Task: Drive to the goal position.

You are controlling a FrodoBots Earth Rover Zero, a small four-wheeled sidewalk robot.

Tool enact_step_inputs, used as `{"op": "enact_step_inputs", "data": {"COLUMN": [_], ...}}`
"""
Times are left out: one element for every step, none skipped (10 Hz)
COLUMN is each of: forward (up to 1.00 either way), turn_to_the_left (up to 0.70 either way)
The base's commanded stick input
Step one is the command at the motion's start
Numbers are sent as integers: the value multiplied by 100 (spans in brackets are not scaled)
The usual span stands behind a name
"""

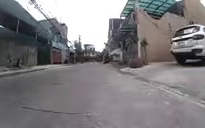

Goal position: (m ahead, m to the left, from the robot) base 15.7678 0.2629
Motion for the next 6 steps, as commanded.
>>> {"op": "enact_step_inputs", "data": {"forward": [100, 100, 100, 100, 100, 100], "turn_to_the_left": [1, 1, 1, 1, 1, 1]}}
